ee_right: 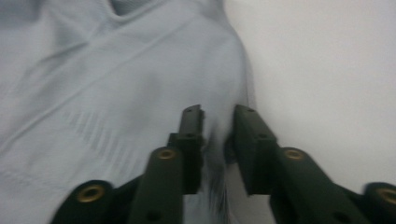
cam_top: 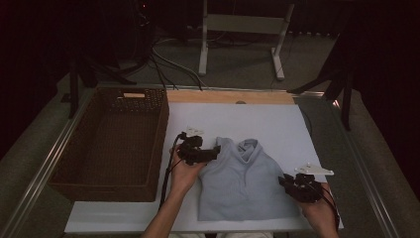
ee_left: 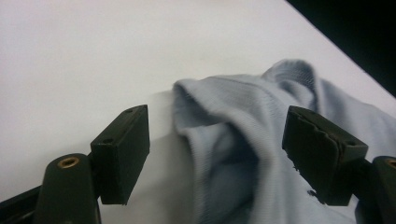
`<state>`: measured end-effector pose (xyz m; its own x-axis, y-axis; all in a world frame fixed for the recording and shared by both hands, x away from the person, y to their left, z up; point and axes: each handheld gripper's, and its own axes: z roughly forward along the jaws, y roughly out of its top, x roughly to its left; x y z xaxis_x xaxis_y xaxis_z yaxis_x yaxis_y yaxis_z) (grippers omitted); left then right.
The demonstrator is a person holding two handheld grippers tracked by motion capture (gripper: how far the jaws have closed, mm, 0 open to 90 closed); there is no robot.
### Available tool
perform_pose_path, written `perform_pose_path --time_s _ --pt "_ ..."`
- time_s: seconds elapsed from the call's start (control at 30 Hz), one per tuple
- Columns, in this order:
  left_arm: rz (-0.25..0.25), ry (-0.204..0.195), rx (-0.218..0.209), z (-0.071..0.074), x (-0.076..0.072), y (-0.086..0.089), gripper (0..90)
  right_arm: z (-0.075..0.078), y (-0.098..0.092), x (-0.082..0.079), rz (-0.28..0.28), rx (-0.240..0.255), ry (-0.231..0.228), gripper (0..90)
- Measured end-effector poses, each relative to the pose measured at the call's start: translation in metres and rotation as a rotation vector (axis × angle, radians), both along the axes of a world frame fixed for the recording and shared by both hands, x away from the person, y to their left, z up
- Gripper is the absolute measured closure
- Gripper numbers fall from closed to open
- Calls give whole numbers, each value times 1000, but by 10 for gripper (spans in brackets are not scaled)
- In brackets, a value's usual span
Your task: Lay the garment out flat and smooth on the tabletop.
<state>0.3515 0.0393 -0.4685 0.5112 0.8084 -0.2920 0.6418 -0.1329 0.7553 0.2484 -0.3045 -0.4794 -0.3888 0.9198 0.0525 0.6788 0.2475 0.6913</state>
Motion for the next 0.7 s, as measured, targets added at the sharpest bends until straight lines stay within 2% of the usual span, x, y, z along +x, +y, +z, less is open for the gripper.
perform_pose_path --time_s 0.1,0.17,0.2,0.23,0.27,0.33,0.5,0.57,0.7 --pt "-16 -12 -5 5 -1 -5 253 4 5 -5 45 -2 -31 801" --pt "-16 -12 -5 5 -1 -5 253 6 8 -7 63 -10 -42 801" --pt "-45 -18 -1 8 -2 -12 255 9 15 -12 110 -20 -67 826" --pt "-45 -18 -1 8 -2 -12 256 9 15 -12 110 -20 -67 826" --pt "-62 -19 7 9 -3 -18 261 11 21 -15 152 -26 -79 834" --pt "-77 -19 7 10 -4 -23 264 12 27 -17 178 -24 -80 836" --pt "-114 -21 8 11 -6 -36 283 12 37 -21 213 -19 -79 840" --pt "-114 -21 8 11 -6 -36 289 12 38 -22 217 -20 -79 840" --pt "-167 -21 2 12 -11 -52 322 11 43 -25 239 -15 -76 844"
